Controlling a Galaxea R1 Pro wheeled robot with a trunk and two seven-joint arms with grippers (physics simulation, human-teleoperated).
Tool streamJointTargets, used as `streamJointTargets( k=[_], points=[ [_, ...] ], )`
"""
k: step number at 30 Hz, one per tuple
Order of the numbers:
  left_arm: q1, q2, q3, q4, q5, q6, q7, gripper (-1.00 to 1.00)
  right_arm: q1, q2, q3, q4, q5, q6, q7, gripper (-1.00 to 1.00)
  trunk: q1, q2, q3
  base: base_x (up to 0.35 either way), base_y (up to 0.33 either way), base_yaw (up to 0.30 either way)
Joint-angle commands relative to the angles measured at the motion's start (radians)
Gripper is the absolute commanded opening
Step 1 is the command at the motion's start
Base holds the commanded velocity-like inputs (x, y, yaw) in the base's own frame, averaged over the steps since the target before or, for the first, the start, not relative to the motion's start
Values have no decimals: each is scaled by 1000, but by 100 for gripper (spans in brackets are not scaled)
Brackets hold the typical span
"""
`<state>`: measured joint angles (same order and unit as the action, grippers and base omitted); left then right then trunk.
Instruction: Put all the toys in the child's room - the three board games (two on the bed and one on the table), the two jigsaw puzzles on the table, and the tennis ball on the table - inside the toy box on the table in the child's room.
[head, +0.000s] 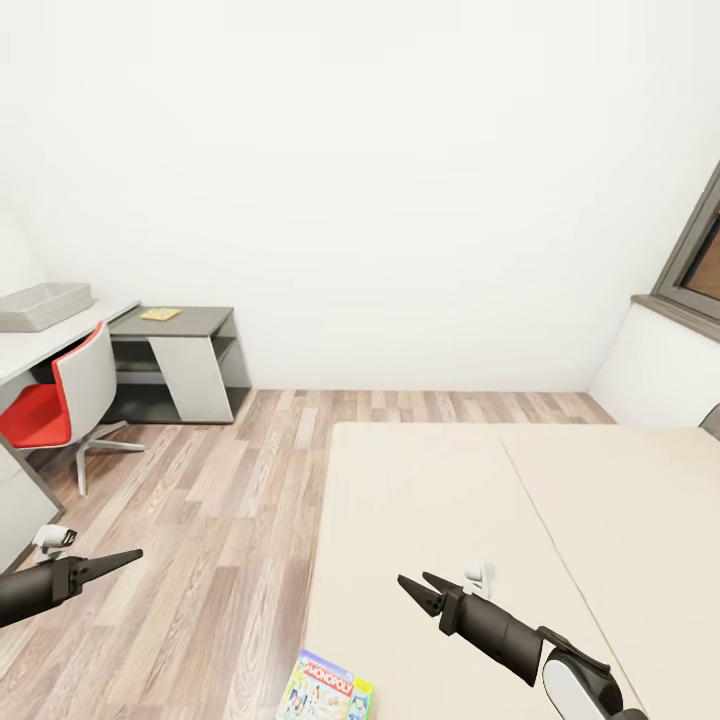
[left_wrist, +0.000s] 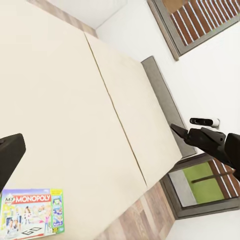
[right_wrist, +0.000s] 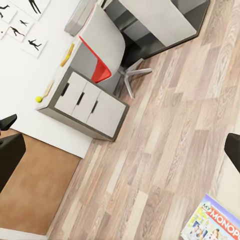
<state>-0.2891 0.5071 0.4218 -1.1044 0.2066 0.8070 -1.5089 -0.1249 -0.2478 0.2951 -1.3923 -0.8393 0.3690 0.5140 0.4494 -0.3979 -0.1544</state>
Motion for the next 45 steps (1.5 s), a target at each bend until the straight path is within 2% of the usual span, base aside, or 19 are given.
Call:
streamJointTargets(
  k=[1,36,45],
  points=[
    [-1,0,0,0,0,11,-4,100,-1,-1,1,-1,-10,7,-1,100,1,-2,-2,0,0,33],
    [-1,1,0,0,0,11,-4,100,-2,-1,1,50,-12,7,-3,100,1,-2,0,0,0,3],
    [-1,1,0,0,0,11,-4,100,-2,-1,1,50,-12,7,-3,100,1,-2,4,0,0,-74]
  ],
)
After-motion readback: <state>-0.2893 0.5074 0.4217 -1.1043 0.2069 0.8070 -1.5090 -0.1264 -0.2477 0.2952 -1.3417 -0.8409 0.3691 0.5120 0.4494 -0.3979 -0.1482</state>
